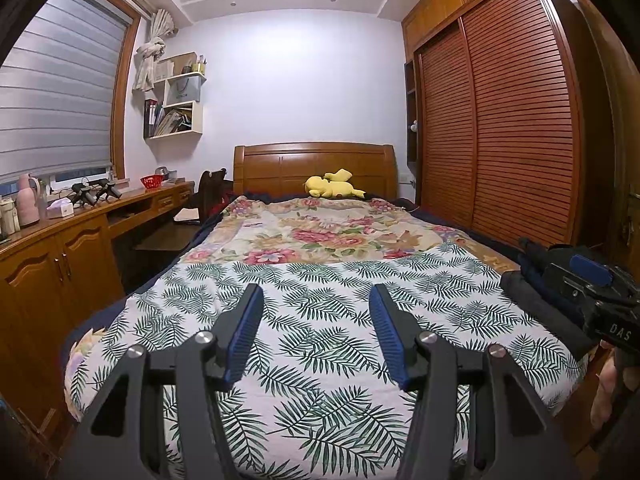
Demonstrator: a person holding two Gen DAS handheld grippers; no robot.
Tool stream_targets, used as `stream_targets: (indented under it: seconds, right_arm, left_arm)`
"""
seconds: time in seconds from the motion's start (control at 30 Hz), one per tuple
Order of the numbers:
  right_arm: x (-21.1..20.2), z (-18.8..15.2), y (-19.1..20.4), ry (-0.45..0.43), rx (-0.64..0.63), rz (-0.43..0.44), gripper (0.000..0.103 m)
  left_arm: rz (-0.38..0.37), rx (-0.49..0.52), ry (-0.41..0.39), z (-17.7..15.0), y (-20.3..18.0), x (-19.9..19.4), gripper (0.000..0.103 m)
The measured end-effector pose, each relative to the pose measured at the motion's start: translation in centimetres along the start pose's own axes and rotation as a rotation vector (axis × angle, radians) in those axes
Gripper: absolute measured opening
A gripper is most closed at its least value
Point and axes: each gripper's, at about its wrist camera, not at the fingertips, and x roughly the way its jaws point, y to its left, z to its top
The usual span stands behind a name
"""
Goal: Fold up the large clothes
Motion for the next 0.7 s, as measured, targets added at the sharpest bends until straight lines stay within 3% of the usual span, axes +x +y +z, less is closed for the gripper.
stream_targets:
  seconds: [0.7]
  right_arm:
    - [0.16, 0.06, 0.04, 0.000, 0.004, 0.002, 0.084]
  left_arm:
    - [0.000, -0.001, -0.002, 0.00, -0.08, -0.04, 0.054]
